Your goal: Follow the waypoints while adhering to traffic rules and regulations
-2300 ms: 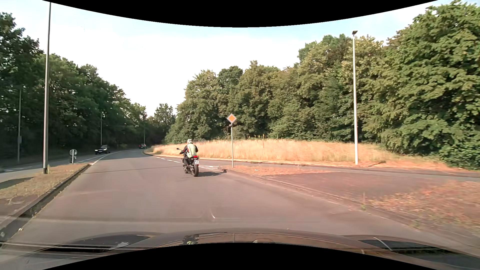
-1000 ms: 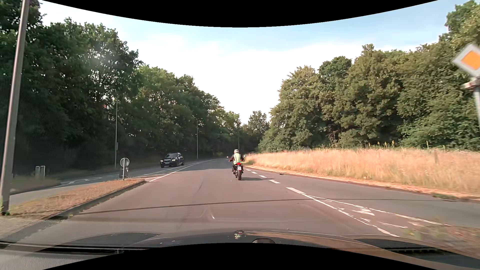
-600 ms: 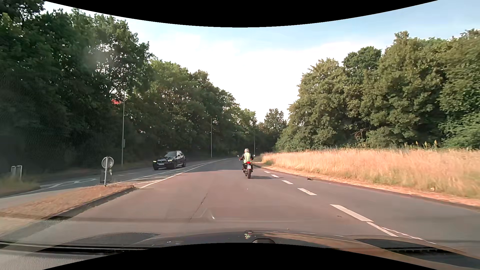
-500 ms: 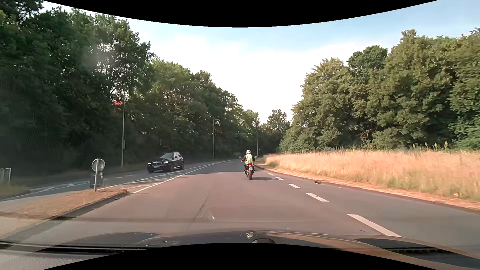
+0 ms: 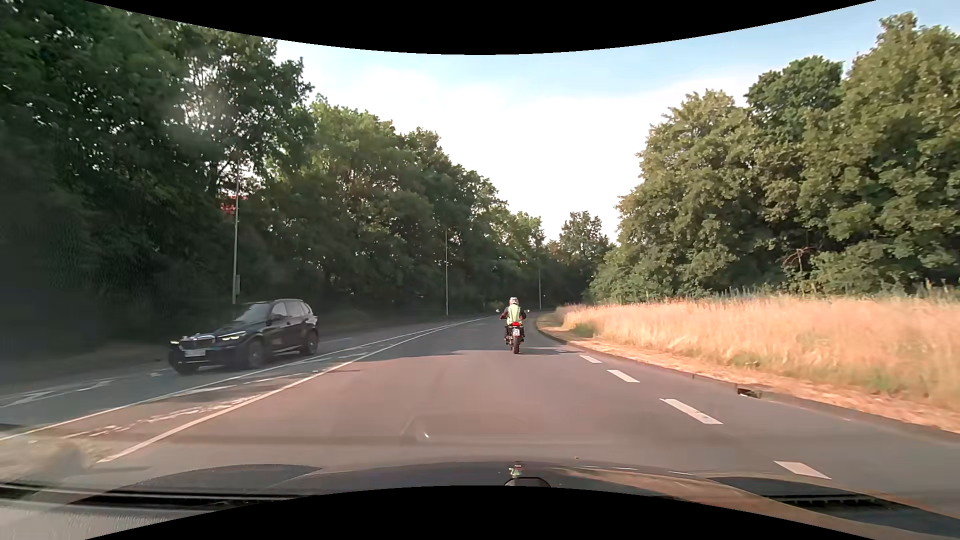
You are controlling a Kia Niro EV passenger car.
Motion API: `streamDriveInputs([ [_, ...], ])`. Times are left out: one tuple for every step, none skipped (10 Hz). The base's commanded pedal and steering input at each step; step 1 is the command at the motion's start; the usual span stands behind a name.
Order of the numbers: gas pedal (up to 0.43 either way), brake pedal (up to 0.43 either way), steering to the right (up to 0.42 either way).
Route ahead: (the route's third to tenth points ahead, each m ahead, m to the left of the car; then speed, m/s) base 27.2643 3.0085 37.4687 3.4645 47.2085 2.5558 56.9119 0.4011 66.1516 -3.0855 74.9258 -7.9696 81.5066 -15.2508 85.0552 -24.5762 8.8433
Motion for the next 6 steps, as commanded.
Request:
streamDriveInputs([
  [0.28,0.0,-0.029],
  [0.28,0.0,-0.019],
  [0.268,0.0,-0.014],
  [0.268,0.0,-0.01],
  [0.268,0.0,-0.009],
  [0.268,0.0,-0.007],
])
